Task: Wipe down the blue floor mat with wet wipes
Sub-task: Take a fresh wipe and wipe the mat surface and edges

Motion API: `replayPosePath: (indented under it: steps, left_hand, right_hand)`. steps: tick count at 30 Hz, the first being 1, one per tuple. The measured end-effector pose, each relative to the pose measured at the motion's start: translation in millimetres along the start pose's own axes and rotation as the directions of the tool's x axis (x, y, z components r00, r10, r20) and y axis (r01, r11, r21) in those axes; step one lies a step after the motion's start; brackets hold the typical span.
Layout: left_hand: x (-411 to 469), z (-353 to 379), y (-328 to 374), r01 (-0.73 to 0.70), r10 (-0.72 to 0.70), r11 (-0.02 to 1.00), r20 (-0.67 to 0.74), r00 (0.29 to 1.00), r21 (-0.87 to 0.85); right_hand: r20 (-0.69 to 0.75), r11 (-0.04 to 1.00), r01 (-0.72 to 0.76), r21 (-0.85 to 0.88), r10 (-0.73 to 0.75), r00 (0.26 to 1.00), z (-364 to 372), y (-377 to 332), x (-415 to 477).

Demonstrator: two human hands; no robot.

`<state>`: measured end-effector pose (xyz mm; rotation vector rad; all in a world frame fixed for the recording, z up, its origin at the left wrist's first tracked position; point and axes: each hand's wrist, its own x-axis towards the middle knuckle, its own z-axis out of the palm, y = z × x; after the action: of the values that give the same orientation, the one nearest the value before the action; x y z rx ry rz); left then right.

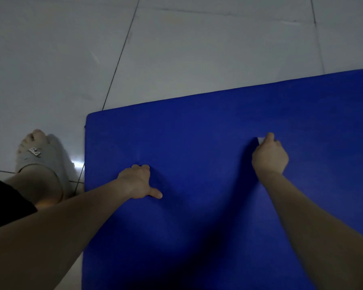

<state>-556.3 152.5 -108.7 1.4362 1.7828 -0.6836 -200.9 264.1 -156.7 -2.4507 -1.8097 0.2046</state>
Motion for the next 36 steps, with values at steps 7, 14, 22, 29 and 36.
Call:
replayPosePath:
  steps: [7,14,22,29,36]
  left_hand:
    - [4,-10,4,-0.02,0.016,0.999,0.121,0.992,0.033]
    - [20,-62,-16,0.028,-0.018,0.961,-0.037,0.999,0.276]
    - [33,-63,-20,0.032,-0.036,0.991,0.033,0.999,0.132]
    - [35,-60,-22,0.033,-0.038,0.993,0.037,0.999,0.118]
    - [38,-58,-24,0.014,-0.016,0.992,0.022,1.0,0.125]
  right_hand:
    - [-0.021,0.915,0.397,0.068,-0.397,0.918,28,-99,-89]
    - [0.025,0.578,0.788,0.212,-0.809,0.587,49,-141,-169]
    - [-0.072,0.757,0.654,0.011,-0.651,0.755,41,-84,-69]
    - [-0.151,0.979,0.196,-0.052,-0.201,0.968,13,8,20]
    - [-0.167,0.922,0.372,-0.104,-0.385,0.908,33,-66,-14]
